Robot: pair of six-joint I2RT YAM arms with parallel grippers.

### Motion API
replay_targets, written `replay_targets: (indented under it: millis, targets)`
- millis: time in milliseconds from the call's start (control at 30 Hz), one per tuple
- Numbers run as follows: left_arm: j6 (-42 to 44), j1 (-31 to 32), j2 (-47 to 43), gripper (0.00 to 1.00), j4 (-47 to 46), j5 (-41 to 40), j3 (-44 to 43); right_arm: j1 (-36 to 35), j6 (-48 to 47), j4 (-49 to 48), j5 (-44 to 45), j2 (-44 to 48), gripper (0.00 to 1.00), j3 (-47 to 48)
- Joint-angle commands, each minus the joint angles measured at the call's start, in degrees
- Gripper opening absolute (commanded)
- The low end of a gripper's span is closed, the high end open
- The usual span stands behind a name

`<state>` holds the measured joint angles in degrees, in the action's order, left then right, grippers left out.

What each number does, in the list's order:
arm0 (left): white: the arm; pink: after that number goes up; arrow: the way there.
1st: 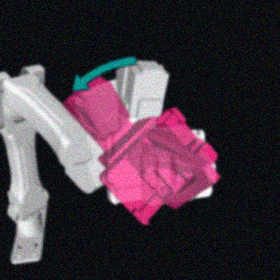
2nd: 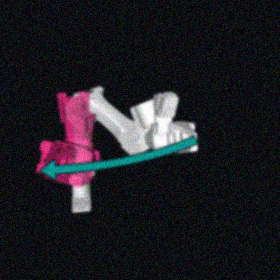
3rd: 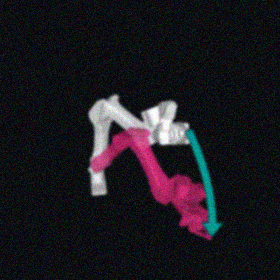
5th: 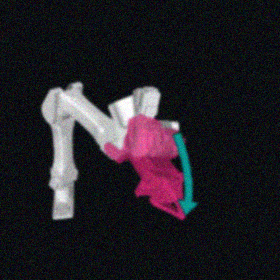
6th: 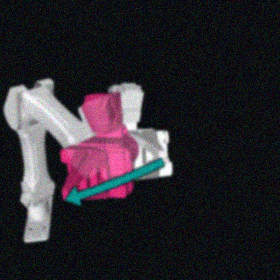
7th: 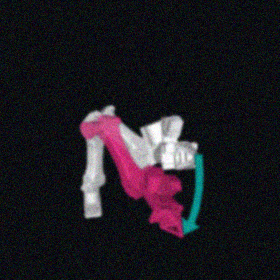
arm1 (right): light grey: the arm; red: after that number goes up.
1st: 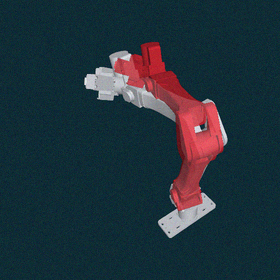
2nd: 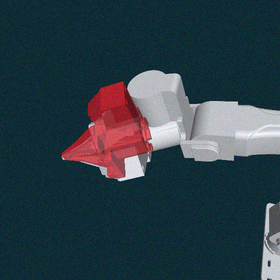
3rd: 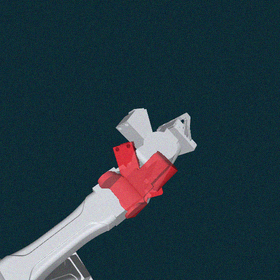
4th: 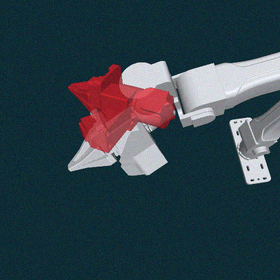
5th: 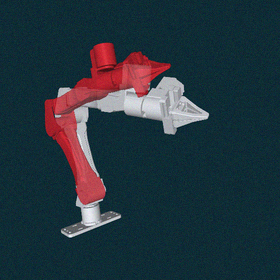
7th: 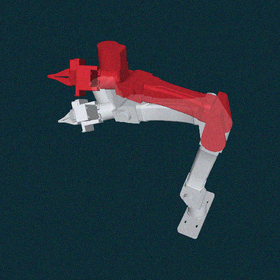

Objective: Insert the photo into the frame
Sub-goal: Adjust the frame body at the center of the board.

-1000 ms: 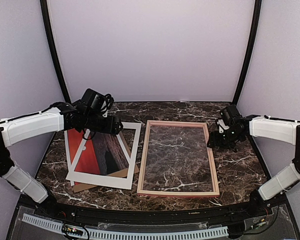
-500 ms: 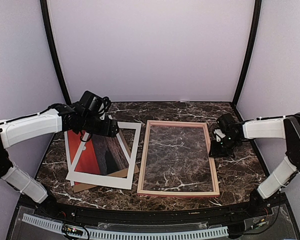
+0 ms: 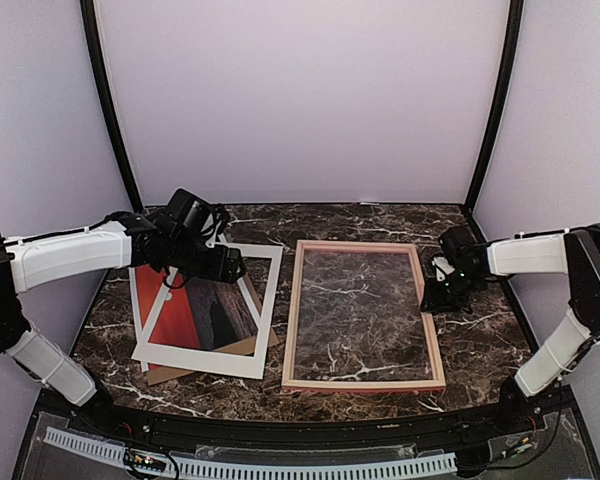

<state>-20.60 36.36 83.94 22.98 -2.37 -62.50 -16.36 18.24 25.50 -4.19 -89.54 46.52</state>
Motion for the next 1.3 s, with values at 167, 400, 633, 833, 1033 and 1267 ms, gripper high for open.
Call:
replay_targets:
  millis: [167,400,633,833,1033,1267]
  targets:
    - [-0.98,-0.24,3.3,0.82,0.52,-2.75,-0.33,1.99,-3.54,1.07,0.68,-5.22,0.34,5.1]
    - [-0.39,-0.24,6.94,0.82,4.77,-7.46,-3.42,3.68,-5.5,4.6,1.76,-8.96,0.28,9.29]
    - [0.49,-0.24,11.86,0.83,6.65,-9.76,-6.63,3.97,-8.37,7.69,3.9,-11.08,0.36,13.16]
    - [0.67,-0.32,14.09,0.83,7.48,-10.27,-8.37,3.97,-9.27,9.12,5.24,-11.4,0.38,15.02]
    - [-0.84,-0.68,13.37,0.84,8.15,-9.48,-8.03,3.97,-9.24,10.0,5.14,-8.3,0.5,15.66]
    - [-2.11,-3.32,8.15,0.86,9.65,-6.09,-4.93,3.89,-7.54,9.54,-0.39,-0.83,0.59,15.02]
